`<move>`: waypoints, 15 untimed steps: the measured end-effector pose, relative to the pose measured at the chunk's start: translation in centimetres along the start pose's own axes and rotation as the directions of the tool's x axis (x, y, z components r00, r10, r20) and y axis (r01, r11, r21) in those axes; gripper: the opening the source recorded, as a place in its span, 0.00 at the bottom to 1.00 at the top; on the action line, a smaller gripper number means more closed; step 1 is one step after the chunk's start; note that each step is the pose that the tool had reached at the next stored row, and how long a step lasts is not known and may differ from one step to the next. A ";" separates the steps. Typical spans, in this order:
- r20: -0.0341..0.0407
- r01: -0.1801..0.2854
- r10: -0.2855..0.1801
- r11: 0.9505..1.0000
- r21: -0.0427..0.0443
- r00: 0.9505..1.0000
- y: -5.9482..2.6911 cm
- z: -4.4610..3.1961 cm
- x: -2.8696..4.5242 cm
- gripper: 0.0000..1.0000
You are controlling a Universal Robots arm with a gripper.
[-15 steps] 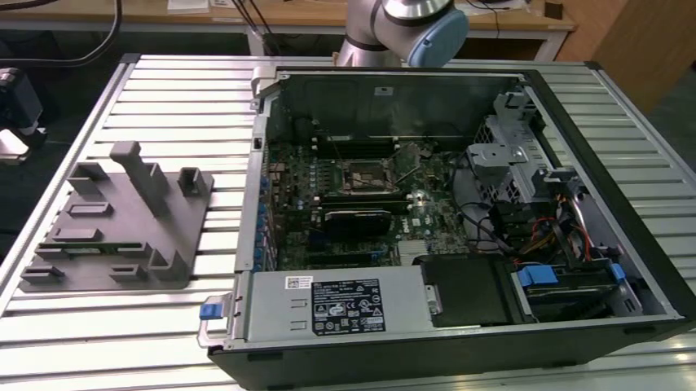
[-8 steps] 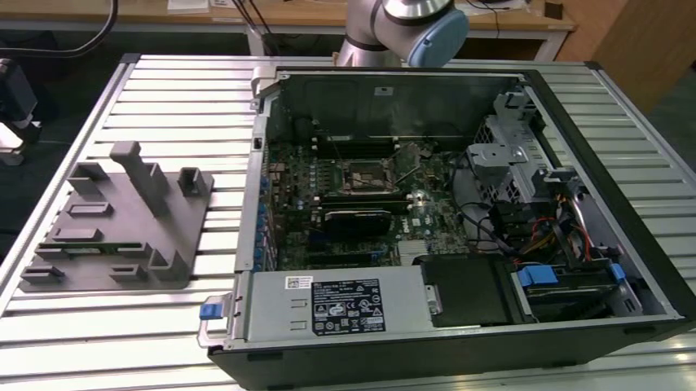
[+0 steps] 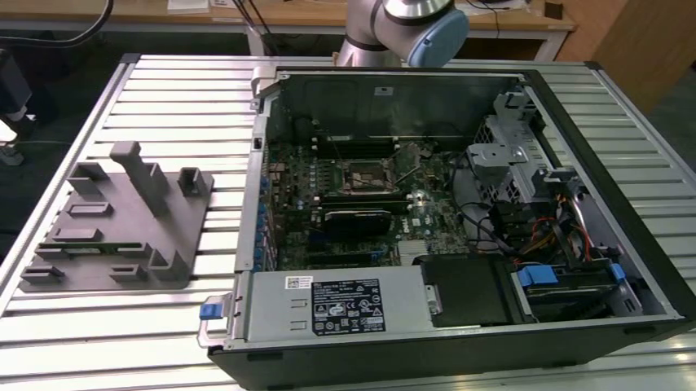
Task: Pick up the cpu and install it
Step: 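Pick up the cpu and move it towards the insertion slot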
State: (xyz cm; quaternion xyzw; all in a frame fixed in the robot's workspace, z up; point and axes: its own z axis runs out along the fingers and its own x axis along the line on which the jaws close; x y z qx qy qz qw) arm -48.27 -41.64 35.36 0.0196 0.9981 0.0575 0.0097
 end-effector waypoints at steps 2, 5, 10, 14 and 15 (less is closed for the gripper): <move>0.000 0.000 0.000 1.000 -0.001 1.000 0.03 -0.24 0.00 0.55; 0.000 0.000 0.000 1.000 -0.001 1.000 0.07 -0.59 -0.01 0.55; 0.000 0.000 0.000 1.000 -0.002 1.000 0.13 -1.12 -0.02 0.55; 0.000 0.000 0.000 1.000 -0.003 1.000 0.18 -1.56 -0.03 0.55; 0.000 0.000 0.000 1.000 -0.004 1.000 0.19 -1.67 -0.03 0.55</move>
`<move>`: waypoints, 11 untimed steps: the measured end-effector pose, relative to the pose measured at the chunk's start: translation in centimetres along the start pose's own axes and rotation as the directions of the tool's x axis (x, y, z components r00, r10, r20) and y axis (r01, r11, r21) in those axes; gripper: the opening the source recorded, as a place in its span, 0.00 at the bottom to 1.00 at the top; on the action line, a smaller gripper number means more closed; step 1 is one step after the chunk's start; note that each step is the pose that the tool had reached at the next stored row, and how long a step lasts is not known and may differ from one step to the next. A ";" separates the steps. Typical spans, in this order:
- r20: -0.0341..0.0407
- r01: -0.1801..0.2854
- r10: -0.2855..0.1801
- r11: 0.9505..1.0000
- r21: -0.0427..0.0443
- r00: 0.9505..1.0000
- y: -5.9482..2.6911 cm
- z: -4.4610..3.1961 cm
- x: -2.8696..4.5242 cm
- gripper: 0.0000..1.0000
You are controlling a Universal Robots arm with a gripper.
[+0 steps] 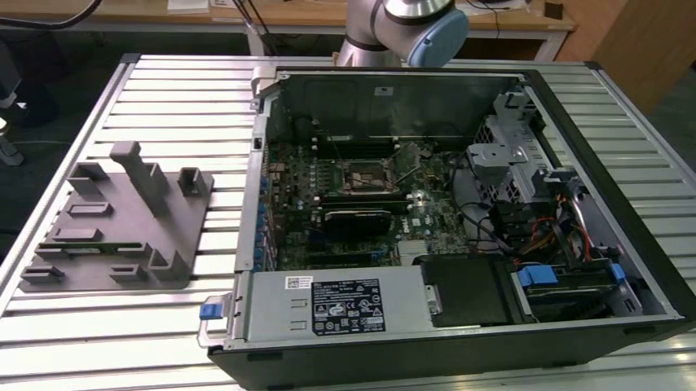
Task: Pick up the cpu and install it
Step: 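Pick up the cpu and move it towards the insertion slot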
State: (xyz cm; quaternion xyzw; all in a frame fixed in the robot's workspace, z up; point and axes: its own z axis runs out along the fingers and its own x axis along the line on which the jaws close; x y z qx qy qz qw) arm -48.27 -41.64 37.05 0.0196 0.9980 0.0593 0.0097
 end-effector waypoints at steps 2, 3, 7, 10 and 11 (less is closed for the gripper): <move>0.000 0.000 0.000 1.000 0.000 1.000 0.03 -0.23 0.00 0.55; 0.000 0.000 0.000 1.000 0.000 1.000 0.04 -0.37 -0.01 0.55; 0.000 0.000 0.000 1.000 0.000 1.000 0.11 -0.90 -0.02 0.55; 0.000 0.000 0.000 1.000 0.000 1.000 0.16 -1.30 -0.02 0.55; 0.000 0.000 0.000 1.000 0.000 1.000 0.17 -1.43 -0.02 0.55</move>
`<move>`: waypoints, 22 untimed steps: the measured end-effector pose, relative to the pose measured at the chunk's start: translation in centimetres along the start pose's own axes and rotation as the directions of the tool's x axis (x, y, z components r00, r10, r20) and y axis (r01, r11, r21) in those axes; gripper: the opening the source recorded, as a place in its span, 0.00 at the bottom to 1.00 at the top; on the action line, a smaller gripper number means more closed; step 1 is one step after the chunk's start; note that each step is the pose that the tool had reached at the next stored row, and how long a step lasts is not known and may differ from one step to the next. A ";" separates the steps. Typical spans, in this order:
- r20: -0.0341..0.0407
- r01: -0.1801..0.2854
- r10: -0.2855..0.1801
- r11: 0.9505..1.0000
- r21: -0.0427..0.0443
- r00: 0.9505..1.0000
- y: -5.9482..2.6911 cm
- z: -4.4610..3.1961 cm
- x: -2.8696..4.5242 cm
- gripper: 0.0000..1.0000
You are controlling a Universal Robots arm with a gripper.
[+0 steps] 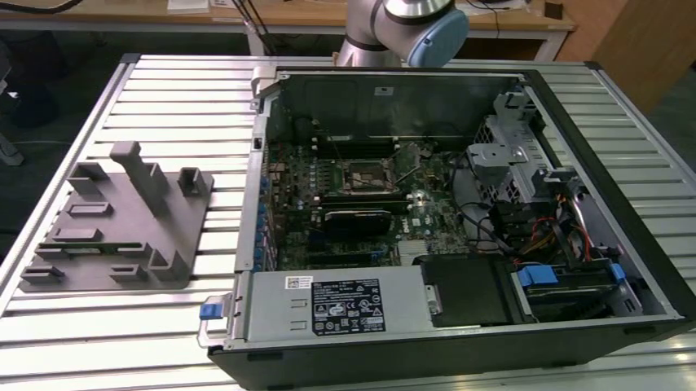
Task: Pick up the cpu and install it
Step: 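Pick up the cpu and move it towards the insertion slot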
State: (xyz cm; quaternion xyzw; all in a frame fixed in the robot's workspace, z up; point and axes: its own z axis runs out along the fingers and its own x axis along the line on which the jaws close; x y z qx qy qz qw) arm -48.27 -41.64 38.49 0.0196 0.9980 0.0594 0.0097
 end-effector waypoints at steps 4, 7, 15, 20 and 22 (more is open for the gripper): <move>0.000 0.000 0.000 1.000 0.000 1.000 0.05 -0.43 -0.01 0.55; 0.000 0.000 0.000 1.000 0.000 1.000 0.07 -0.56 -0.01 0.55; 0.000 0.000 0.000 1.000 0.000 1.000 0.08 -0.60 -0.17 0.55; 0.000 0.000 0.000 1.000 0.000 1.000 0.09 -0.59 -0.49 0.55; 0.000 0.000 0.000 1.000 0.000 1.000 0.10 -0.58 -0.61 0.55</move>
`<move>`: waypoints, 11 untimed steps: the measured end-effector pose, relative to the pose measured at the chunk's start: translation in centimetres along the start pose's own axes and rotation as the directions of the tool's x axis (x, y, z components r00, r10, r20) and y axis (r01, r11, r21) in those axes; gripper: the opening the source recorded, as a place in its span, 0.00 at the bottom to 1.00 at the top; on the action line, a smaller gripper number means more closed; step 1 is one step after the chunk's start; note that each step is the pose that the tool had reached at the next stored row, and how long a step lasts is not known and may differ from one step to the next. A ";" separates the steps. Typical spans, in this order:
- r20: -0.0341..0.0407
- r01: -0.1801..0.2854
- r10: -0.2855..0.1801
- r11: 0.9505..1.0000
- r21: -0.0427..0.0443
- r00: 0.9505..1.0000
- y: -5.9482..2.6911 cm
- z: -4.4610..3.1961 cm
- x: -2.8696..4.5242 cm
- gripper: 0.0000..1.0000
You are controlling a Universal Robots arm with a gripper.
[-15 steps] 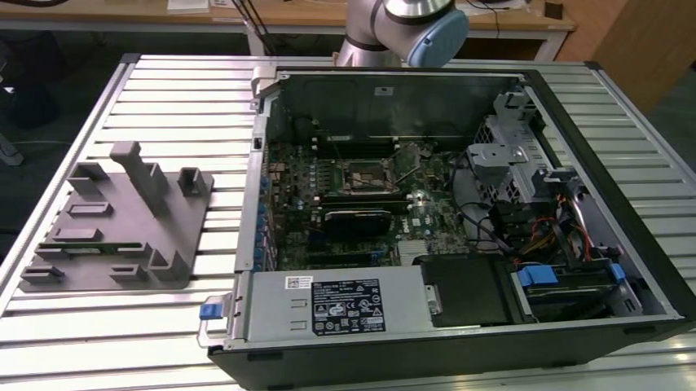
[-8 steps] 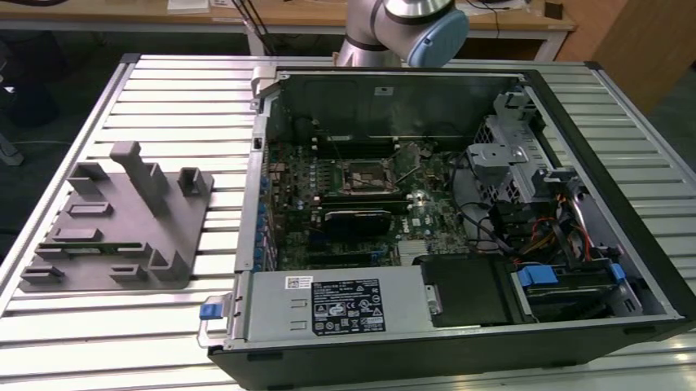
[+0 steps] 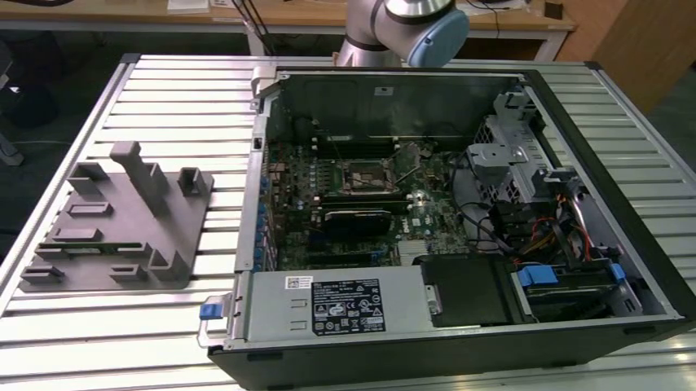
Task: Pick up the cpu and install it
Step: 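Pick up the cpu and move it towards the insertion slot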
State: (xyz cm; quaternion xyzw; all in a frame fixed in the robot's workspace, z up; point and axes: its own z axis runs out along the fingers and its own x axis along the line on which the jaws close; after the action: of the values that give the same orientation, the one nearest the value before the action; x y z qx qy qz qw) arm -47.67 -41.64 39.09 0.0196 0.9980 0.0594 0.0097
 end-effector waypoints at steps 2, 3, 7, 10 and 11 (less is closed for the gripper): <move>0.000 0.000 0.000 1.000 0.000 1.000 0.00 0.00 -0.11 0.55; 0.000 0.000 0.000 1.000 0.000 1.000 0.01 0.00 -0.16 0.55; 0.000 0.000 0.000 1.000 0.000 1.000 0.01 0.01 -0.39 0.55; 0.000 0.000 0.000 1.000 0.000 1.000 0.02 0.02 -0.63 0.55; 0.000 0.000 0.000 1.000 0.000 1.000 0.03 0.01 -0.73 0.55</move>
State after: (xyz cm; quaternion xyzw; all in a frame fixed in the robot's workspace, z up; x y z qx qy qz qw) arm -46.94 -41.64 39.09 0.0196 0.9980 0.0594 0.0097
